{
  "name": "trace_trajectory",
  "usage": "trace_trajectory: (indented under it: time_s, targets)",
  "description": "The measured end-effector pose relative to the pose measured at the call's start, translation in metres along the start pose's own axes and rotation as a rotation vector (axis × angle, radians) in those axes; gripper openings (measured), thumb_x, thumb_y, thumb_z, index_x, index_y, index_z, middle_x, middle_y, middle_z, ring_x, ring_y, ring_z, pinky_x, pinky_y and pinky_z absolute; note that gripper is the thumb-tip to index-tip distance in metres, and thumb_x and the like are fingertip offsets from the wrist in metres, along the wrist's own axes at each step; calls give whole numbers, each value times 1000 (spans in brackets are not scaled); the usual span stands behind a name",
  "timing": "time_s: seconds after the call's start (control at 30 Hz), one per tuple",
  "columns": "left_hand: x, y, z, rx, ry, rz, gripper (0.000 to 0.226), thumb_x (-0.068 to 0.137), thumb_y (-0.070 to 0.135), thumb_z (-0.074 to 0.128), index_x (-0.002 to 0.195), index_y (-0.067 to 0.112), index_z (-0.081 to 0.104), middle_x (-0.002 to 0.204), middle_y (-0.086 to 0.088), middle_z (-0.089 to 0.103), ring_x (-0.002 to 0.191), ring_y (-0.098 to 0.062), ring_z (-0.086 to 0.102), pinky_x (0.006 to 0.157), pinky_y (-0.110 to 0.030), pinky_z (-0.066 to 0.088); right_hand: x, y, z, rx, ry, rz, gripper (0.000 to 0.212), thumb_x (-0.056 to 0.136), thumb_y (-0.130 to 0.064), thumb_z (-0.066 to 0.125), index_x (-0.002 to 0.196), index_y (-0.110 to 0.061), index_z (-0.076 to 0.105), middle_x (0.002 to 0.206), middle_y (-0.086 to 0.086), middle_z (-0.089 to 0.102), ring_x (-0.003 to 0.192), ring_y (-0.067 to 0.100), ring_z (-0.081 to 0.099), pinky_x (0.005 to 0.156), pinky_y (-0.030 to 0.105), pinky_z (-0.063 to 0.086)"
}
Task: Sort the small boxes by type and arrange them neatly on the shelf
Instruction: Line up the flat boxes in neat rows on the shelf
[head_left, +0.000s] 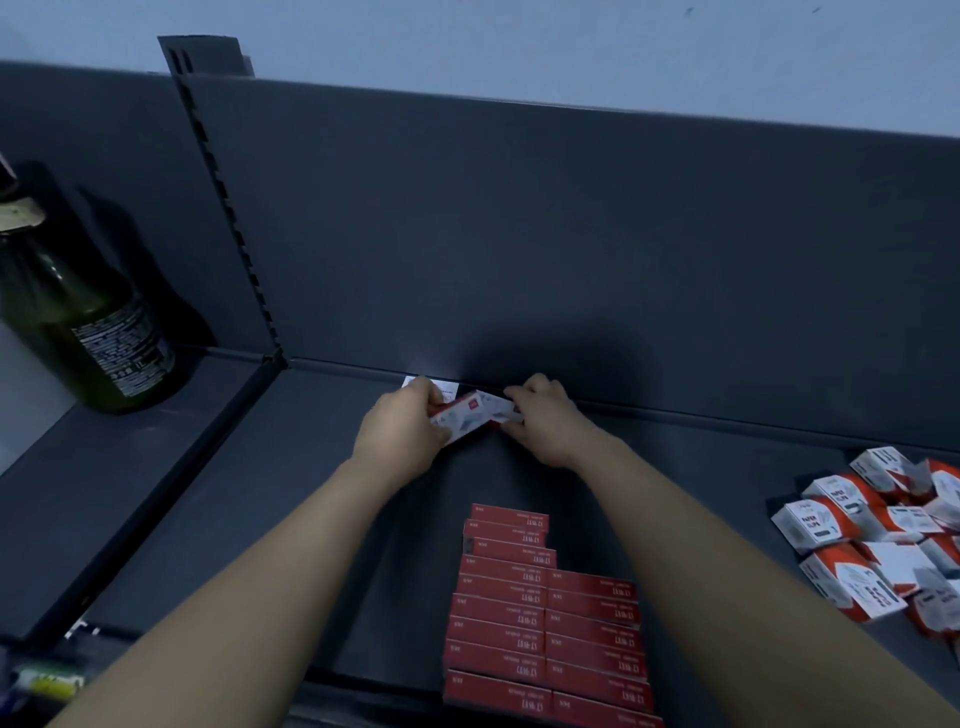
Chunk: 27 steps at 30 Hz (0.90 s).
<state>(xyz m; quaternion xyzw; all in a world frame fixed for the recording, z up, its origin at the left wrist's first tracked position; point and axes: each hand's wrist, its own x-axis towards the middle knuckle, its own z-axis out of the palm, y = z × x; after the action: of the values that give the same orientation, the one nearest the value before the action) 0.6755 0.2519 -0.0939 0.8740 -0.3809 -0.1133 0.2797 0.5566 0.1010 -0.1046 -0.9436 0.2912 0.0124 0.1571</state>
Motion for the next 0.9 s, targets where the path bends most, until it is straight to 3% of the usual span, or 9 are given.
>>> trace_trajectory:
  time_s: [0.13, 0.2, 0.3, 0.37, 0.47, 0.57, 0.63, 0.8, 0.9]
  targets:
    - [-4, -6, -3, -79, 100, 37, 17, 81, 17, 66, 95, 21, 59, 90, 4, 66, 84, -21, 61, 73, -31, 49, -6, 6, -6, 137, -14, 85, 40, 88, -31, 63, 122, -13, 52, 122, 7, 43, 111, 23, 45, 94, 33, 42]
    - [-8, -5, -5, -122, 129, 61, 10, 82, 16, 67, 84, 20, 58, 84, 3, 66, 79, -20, 61, 68, -29, 46, -17, 13, -12, 237, 9, 137, 38, 83, -23, 71, 114, -15, 53, 113, 4, 52, 98, 20, 54, 82, 31, 46]
    - [-15, 6, -9, -269, 112, 45, 11, 82, 12, 66, 86, 20, 60, 80, 8, 64, 77, -17, 62, 62, -25, 44, -40, 26, -23, 378, 49, 168, 37, 77, -9, 75, 109, -16, 59, 105, 1, 62, 89, 15, 59, 76, 26, 49]
    - [-21, 21, -10, -336, 59, 59, 17, 81, 10, 65, 91, 23, 62, 78, 14, 63, 75, -13, 62, 60, -24, 44, -58, 36, -32, 442, 52, 156, 29, 81, -7, 71, 109, -13, 65, 101, 2, 67, 85, 15, 62, 74, 25, 51]
    - [-33, 48, -3, -338, -65, 133, 19, 79, 10, 66, 94, 21, 67, 83, 10, 66, 73, -5, 60, 60, -16, 43, -92, 53, -46, 590, 46, 197, 20, 85, -10, 67, 103, -18, 69, 97, 1, 71, 92, 23, 67, 87, 39, 55]
    - [-45, 68, 9, -261, -150, 183, 17, 80, 14, 69, 96, 19, 68, 88, 8, 66, 77, -4, 59, 61, -12, 42, -129, 69, -57, 678, 53, 229, 19, 83, -8, 69, 97, -21, 72, 93, 1, 74, 86, 15, 68, 85, 33, 55]
    - [-53, 77, 16, -228, -193, 208, 17, 80, 15, 70, 97, 18, 70, 92, 6, 69, 81, -6, 61, 62, -14, 43, -153, 78, -61, 703, 37, 243, 20, 82, -2, 68, 93, -18, 73, 93, 3, 75, 80, 11, 67, 79, 27, 53]
    - [-67, 91, 30, -134, -349, 284, 20, 79, 17, 74, 98, 19, 73, 96, 6, 71, 85, -5, 64, 77, -21, 50, -191, 93, -60, 716, 37, 293, 21, 76, 0, 73, 86, -18, 76, 91, 9, 75, 82, 20, 65, 85, 39, 51]
    - [-73, 91, 36, -66, -441, 296, 19, 77, 21, 77, 95, 22, 74, 94, 8, 72, 83, -3, 65, 80, -23, 51, -199, 89, -54, 694, 9, 258, 23, 76, -1, 75, 88, -21, 76, 92, 9, 75, 80, 17, 64, 81, 36, 50]
